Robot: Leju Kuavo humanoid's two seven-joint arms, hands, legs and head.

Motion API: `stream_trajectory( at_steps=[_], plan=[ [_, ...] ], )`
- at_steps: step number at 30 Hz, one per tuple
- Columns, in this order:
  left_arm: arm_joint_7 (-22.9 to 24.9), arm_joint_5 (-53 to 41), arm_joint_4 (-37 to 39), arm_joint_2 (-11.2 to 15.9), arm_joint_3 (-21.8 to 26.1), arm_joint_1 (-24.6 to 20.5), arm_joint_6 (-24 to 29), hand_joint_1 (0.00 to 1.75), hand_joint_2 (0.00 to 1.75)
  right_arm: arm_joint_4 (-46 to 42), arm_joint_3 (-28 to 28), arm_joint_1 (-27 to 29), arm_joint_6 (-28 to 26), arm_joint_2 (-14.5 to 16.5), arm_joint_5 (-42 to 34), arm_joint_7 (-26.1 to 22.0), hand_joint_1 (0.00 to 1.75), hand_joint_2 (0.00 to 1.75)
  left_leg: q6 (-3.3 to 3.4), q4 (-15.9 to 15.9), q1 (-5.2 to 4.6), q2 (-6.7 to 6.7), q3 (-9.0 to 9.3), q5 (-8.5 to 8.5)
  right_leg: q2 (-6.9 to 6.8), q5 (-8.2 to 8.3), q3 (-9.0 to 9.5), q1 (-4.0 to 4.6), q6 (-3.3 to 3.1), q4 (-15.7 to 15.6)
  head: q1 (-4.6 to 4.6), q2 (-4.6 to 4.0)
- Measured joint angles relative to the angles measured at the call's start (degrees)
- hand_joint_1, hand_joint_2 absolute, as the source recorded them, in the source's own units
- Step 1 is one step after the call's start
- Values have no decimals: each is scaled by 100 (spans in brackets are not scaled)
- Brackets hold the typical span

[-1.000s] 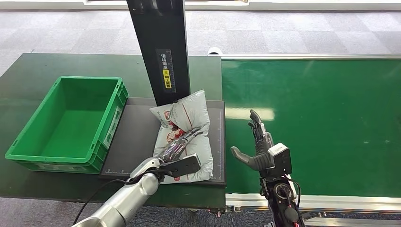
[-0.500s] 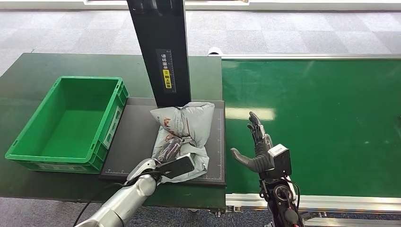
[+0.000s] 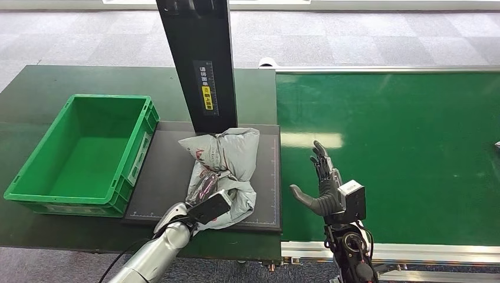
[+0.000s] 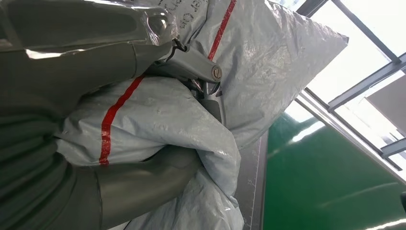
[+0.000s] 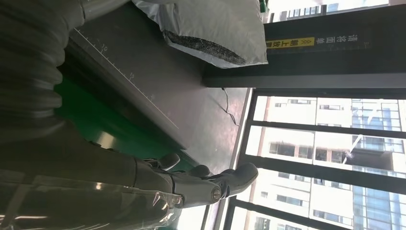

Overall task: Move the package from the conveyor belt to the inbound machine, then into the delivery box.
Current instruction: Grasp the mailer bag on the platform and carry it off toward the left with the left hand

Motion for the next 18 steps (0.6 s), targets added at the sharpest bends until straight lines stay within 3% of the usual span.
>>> stream_trajectory(
  at_steps=[8, 12, 18],
  plan=[
    [-15, 24, -25, -8, 40, 32, 17, 175, 175, 0, -4, 0, 0, 1, -2, 0, 0, 175, 0, 0, 0, 1, -1, 0, 0, 0, -2, 0, 0, 0, 0, 0],
    [-340, 723, -226, -55, 288, 187, 26, 175, 175, 0, -18, 2, -5, 12, -63, 6, 0, 175, 0, 0, 0, 2, -9, 0, 1, 0, -11, 0, 0, 0, -1, -1],
    [-1136, 1573, -984, -111, 650, 477, 949, 175, 175, 1, -33, 1, -41, 40, -198, 24, 0, 175, 0, 1, 0, 2, -29, 0, 1, 0, -29, 0, 0, 1, -1, -1]
  ],
)
